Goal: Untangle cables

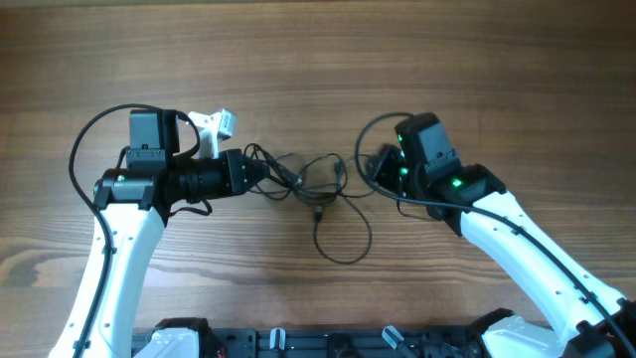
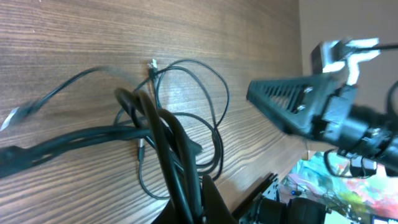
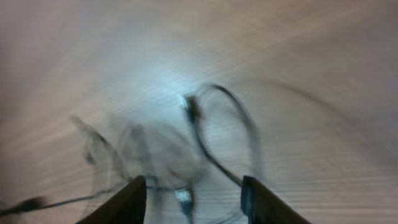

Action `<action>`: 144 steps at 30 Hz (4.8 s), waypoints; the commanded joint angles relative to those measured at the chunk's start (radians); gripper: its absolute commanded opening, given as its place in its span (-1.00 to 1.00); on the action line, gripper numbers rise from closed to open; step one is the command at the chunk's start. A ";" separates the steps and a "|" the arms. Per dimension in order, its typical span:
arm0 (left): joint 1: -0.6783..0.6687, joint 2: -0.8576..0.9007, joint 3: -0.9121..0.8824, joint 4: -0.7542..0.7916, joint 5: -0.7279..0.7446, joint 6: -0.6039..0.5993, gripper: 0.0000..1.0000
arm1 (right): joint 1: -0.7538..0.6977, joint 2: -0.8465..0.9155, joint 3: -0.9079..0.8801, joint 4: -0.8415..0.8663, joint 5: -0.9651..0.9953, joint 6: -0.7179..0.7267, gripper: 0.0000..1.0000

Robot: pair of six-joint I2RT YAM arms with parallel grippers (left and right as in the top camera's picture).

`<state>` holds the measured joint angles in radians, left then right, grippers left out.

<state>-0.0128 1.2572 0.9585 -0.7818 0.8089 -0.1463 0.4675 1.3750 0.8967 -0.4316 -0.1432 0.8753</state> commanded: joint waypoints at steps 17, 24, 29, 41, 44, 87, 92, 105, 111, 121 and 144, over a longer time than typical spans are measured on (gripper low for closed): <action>-0.147 -0.019 0.009 0.087 0.198 0.195 -0.92 | 0.001 0.003 0.004 0.249 -0.664 -0.409 -0.33; -0.147 -0.019 0.009 0.140 0.319 0.196 -0.92 | 0.001 0.003 0.004 0.220 -0.667 -0.408 -0.42; -0.147 -0.019 0.009 0.147 0.328 0.195 -0.92 | 0.001 0.003 0.004 0.217 -0.665 -0.409 -0.55; -0.147 -0.019 0.009 -0.122 -0.355 0.191 -0.92 | 0.001 0.003 0.004 -0.111 -0.036 0.030 -0.91; -0.147 -0.019 0.009 -0.121 -0.373 0.191 -0.92 | 0.001 0.003 0.004 -0.108 -0.036 0.076 -0.91; -0.146 -0.249 0.181 0.617 -0.091 -0.180 -0.85 | -0.005 0.003 0.005 0.136 -0.272 -0.158 0.23; -0.135 -0.254 0.181 0.705 -0.098 -0.209 -0.73 | -0.005 0.003 0.005 0.139 -0.203 -0.109 0.11; 0.004 0.181 0.180 -0.022 -0.527 -0.139 -0.64 | -0.005 0.003 0.004 0.079 -0.315 -0.155 0.25; 0.003 0.351 0.177 -0.089 -0.394 -0.149 -0.39 | 0.097 0.069 0.004 -0.005 -0.398 -0.341 0.25; 0.004 0.361 0.171 -0.198 -0.410 -0.145 -0.21 | 0.233 0.260 0.003 0.081 -0.187 -0.185 -0.60; -0.291 0.361 0.171 -0.250 -0.409 -0.093 -0.30 | -0.250 0.157 0.120 0.587 -0.744 -0.025 -0.91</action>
<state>-0.2874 1.6073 1.1358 -1.0409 0.3908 -0.2630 0.2173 1.5406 1.0088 0.2752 -1.0012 0.9447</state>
